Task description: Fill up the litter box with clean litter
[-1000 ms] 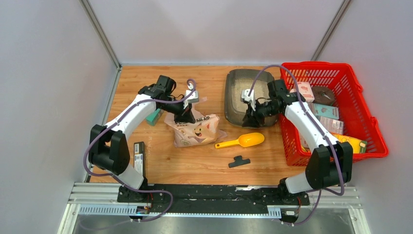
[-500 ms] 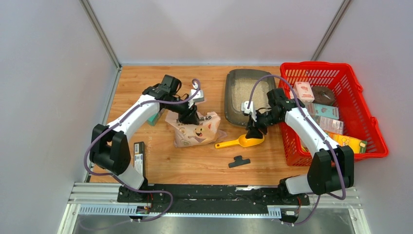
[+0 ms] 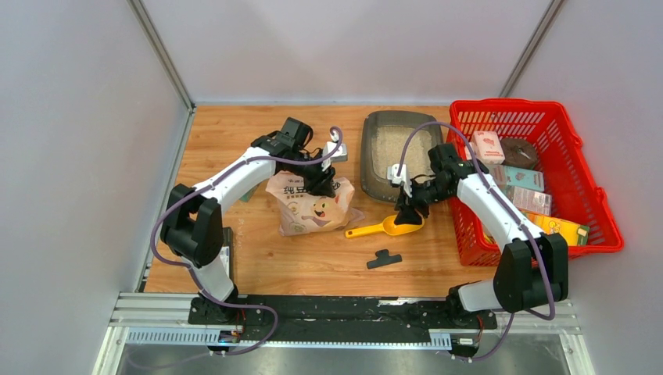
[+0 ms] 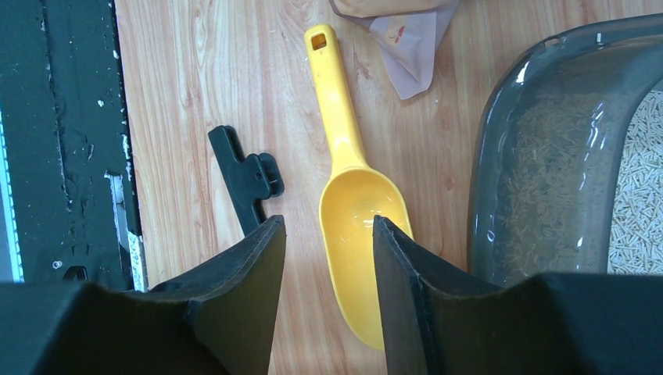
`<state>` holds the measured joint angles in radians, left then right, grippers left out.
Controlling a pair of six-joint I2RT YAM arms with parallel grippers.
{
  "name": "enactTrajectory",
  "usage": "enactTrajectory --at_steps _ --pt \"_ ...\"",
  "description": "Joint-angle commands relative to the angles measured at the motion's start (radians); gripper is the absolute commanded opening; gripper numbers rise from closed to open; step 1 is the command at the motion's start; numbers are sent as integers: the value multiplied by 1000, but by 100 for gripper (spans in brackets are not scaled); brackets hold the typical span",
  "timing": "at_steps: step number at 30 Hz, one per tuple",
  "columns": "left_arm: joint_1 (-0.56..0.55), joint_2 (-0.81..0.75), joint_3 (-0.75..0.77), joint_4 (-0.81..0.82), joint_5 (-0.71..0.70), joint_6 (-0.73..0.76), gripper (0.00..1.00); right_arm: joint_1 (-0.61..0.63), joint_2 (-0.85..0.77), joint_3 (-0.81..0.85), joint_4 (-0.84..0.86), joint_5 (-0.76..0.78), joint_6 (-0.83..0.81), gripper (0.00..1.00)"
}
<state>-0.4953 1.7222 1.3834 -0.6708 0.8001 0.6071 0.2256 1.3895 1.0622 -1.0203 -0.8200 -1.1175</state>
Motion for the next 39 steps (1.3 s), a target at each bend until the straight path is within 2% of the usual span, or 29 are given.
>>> enactTrajectory --at_steps 1,9,14,19,33,39 --pt "-19 8 34 2 -19 2 43 6 -24 -2 -6 -24 -21 49" --pt "-20 2 32 -19 -13 -6 40 98 -26 -56 -104 -15 -254 49" --pt "-19 -15 32 -23 -4 -30 41 187 48 -74 -95 -16 -286 49" --pt "-19 -42 13 20 -4 -102 41 264 129 -84 -75 51 -283 49" --pt "-19 -98 -12 69 -2 -171 41 270 250 -100 41 194 -193 47" --pt "-19 -90 -18 63 -9 -161 42 271 279 -108 65 200 -166 40"
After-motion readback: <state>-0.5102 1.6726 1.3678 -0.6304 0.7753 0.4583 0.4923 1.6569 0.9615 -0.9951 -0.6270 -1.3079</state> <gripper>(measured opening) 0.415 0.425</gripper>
